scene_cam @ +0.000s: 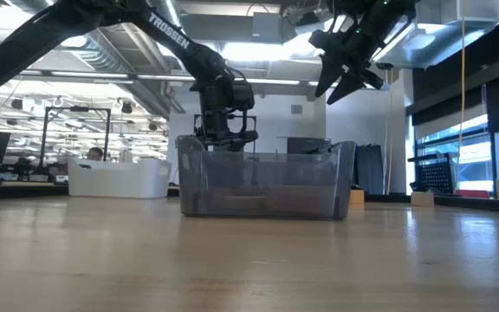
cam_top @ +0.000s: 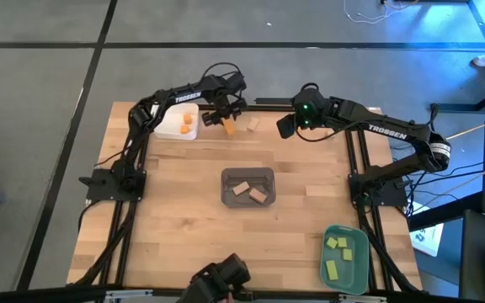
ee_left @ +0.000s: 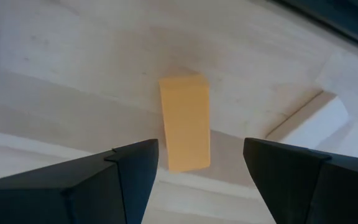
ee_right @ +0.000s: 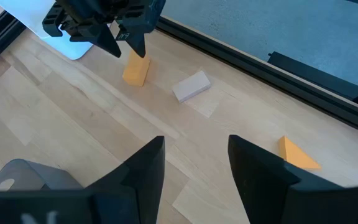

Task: Sort & place blocks by color
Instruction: Put the yellow block into the white bin

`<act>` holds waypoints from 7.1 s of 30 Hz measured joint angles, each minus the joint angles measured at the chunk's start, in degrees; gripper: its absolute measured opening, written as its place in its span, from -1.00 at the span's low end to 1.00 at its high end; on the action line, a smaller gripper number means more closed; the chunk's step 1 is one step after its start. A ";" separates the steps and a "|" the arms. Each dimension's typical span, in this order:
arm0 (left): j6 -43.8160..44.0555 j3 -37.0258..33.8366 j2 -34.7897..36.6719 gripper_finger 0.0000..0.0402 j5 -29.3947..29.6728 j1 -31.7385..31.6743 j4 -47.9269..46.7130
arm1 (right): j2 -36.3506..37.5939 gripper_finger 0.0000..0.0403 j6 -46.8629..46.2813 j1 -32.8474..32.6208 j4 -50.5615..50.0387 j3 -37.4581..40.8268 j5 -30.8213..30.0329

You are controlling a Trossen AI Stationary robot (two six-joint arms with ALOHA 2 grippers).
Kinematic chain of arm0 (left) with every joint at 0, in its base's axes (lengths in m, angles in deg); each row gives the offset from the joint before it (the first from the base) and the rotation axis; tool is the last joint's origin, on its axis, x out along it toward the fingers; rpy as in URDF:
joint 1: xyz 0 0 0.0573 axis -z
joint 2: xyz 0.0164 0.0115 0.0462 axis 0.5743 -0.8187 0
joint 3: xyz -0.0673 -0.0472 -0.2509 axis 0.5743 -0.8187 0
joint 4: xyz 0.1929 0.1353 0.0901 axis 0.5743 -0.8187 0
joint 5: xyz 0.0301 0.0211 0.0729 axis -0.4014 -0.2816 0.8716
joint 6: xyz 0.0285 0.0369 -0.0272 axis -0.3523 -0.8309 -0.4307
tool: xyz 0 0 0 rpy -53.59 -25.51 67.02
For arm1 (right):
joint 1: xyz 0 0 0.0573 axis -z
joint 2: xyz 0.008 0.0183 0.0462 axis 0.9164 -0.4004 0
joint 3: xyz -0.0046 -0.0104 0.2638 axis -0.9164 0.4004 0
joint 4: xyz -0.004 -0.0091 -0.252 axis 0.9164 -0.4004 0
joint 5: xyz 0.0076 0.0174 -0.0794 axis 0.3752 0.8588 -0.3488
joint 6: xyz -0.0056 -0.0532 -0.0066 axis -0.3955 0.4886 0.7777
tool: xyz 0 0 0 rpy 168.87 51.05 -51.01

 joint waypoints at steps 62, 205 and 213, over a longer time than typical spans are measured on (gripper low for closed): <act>-4.68 -11.52 0.02 -0.45 -1.56 0.25 21.10 | 0.00 -0.13 0.15 0.02 0.00 0.00 0.00; -64.87 -29.86 21.49 -0.41 23.59 -10.64 -6.94 | 0.02 -0.13 22.89 0.02 13.97 0.00 27.02; -67.92 -31.19 21.44 -0.25 23.63 -10.57 -5.34 | 0.02 -0.13 24.17 0.01 13.97 0.00 26.99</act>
